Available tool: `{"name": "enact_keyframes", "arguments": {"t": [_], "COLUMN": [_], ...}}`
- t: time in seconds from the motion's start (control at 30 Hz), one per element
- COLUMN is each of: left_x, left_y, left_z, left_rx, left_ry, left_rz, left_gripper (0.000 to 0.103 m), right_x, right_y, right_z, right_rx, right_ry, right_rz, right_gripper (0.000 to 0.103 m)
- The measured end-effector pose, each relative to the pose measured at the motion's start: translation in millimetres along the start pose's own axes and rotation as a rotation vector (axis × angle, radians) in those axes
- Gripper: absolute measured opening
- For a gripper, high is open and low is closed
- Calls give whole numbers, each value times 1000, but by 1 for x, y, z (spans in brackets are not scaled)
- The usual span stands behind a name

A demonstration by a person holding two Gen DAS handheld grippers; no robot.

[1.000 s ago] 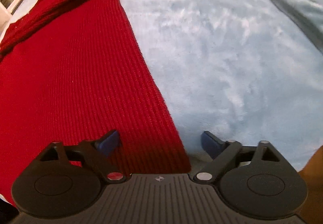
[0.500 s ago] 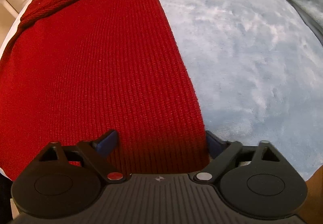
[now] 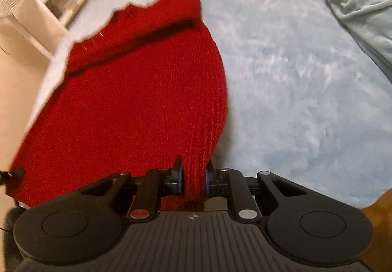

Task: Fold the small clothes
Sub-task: 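Lower both grippers to the cardigan hem and pinch it closed, then lift the hem with both grippers and fold it toward the collar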

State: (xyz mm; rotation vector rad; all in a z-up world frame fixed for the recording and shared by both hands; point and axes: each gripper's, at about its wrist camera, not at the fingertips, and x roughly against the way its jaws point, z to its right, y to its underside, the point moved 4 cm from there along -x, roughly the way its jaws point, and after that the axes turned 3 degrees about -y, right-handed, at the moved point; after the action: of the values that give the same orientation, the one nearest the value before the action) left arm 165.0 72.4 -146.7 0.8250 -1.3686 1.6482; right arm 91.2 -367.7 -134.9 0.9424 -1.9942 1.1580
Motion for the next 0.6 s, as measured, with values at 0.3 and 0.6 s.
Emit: {"name": "enact_keyframes", "arguments": {"t": [0.3, 0.6], "left_x": [26, 28], "left_y": [41, 50], "left_z": [-20, -23], "left_rx": [18, 1], "left_ry": [4, -10], "left_rz": [-4, -3], "left_gripper": [7, 7], "right_x": [29, 26], "right_y": [42, 46], "right_z": [-3, 4], "right_rx": [18, -12], "right_ry": [-35, -24], "right_rz": [55, 37], "right_gripper": [16, 16]}}
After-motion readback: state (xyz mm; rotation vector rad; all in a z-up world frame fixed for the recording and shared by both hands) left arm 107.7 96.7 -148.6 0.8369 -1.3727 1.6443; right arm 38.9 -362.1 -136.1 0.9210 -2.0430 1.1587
